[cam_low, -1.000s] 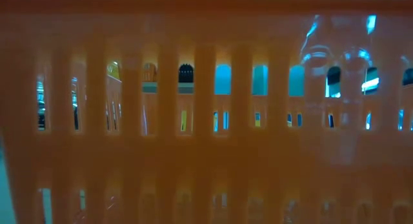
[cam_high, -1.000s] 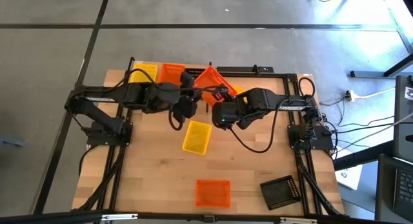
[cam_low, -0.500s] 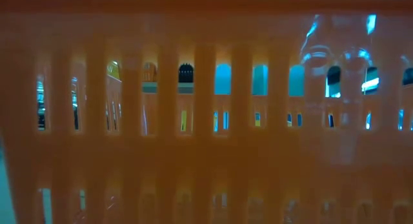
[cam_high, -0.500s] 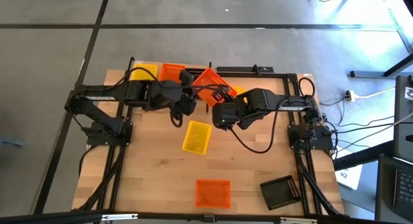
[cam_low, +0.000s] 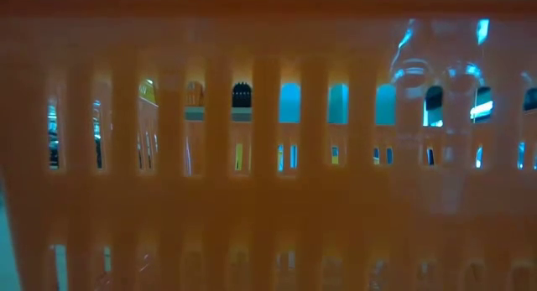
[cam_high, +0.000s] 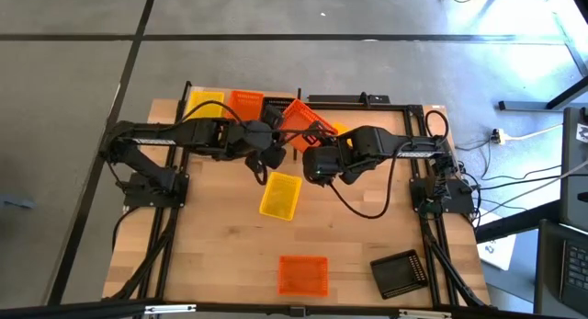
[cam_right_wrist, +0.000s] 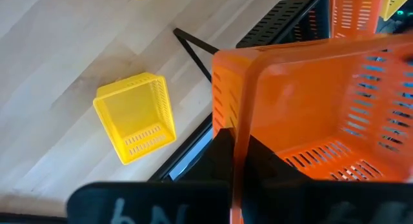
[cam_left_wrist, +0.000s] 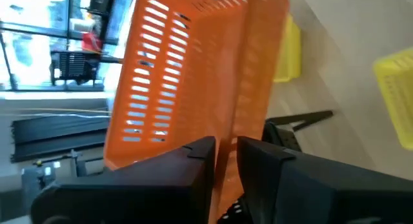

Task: Stack baskets on shelf by color
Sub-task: Stack the top orange basket on top of the orange basket on the shelf

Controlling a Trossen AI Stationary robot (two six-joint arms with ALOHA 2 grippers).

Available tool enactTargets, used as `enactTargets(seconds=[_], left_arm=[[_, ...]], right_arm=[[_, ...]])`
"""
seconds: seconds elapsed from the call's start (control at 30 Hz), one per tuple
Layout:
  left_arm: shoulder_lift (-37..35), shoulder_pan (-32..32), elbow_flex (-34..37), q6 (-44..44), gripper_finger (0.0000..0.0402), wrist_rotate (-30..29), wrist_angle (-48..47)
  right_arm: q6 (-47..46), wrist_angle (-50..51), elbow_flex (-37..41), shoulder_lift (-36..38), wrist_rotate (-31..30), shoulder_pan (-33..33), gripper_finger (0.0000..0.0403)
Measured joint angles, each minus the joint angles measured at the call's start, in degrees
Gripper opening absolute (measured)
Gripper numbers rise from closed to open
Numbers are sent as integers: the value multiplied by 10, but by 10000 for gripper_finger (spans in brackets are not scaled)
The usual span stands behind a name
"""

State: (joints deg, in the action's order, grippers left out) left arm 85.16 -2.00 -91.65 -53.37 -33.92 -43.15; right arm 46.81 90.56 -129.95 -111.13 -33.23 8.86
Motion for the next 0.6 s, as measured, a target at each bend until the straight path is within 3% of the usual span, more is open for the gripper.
enactTargets(seconds=[0.17, 0.6], left_arm=[[0, 0, 1, -7, 7, 0, -7], [1, -9, 2, 16, 1, -1, -18]], right_arm=[[-13, -1, 0, 0, -5, 0, 0], [-14, -9, 0, 0, -3, 0, 44]])
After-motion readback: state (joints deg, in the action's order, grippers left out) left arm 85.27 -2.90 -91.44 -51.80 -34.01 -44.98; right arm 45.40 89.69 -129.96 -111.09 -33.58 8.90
